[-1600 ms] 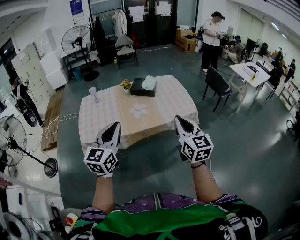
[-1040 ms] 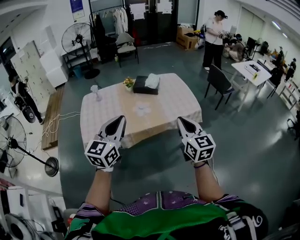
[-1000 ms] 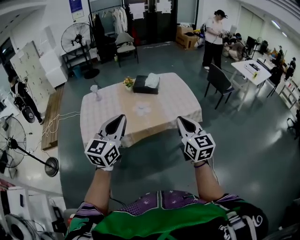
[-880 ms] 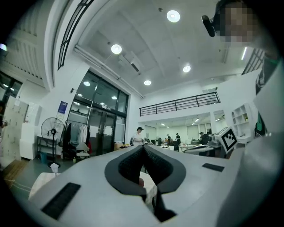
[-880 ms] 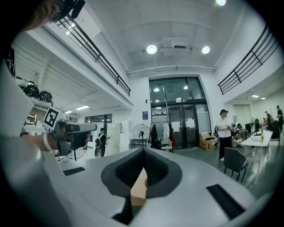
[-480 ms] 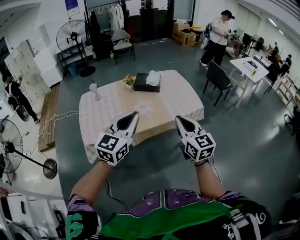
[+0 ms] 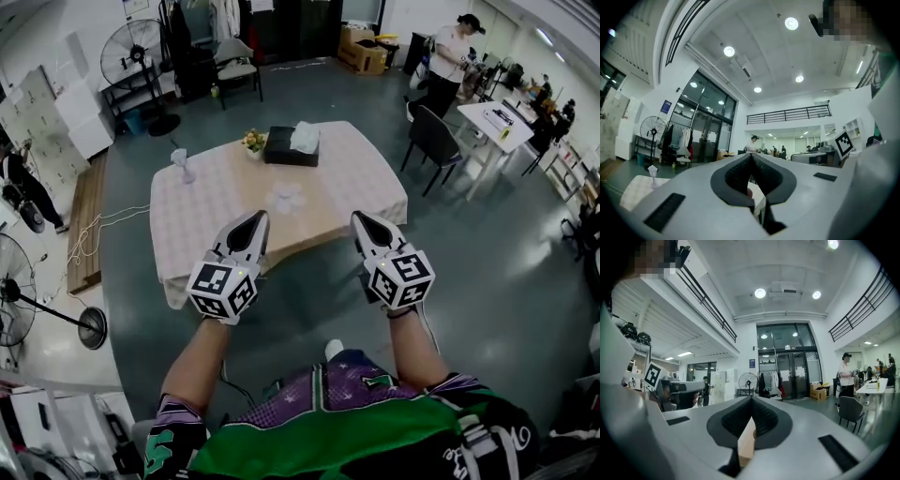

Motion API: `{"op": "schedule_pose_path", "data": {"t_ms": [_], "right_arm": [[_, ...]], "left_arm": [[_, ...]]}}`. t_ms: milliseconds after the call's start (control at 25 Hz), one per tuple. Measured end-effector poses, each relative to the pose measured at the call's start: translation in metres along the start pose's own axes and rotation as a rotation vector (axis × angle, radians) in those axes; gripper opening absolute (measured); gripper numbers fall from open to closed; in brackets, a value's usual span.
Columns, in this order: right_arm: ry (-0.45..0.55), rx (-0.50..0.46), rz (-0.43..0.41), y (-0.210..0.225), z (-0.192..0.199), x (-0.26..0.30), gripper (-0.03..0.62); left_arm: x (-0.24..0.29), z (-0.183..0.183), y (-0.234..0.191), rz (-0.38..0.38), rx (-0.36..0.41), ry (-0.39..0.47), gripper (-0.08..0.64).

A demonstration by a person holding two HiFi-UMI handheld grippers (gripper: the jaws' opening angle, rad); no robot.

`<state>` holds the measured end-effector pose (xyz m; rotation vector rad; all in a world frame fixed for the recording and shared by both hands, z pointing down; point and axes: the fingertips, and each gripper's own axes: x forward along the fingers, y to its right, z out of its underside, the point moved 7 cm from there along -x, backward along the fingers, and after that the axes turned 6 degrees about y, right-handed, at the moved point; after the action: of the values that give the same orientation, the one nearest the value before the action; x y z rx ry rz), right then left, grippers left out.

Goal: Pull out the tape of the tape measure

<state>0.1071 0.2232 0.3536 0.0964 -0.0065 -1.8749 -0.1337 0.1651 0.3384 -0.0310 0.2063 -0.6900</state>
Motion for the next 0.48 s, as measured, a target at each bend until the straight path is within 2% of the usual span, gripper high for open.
{"op": "schedule_pose_path", "data": {"t_ms": [280,480], "right_arm": [[0.008,0.009,0.002,0.03,0.012,0.038,0.006],[0.034,0.055,-0.022,0.07,0.022,0.093,0.006]], "left_arm": [[0.02,0.013,-0.032,-0.089,-0.003,-0.005,0.021],[0.063,0.04,-0.065,-0.134,-0.057,-0.021,0.021]]}}
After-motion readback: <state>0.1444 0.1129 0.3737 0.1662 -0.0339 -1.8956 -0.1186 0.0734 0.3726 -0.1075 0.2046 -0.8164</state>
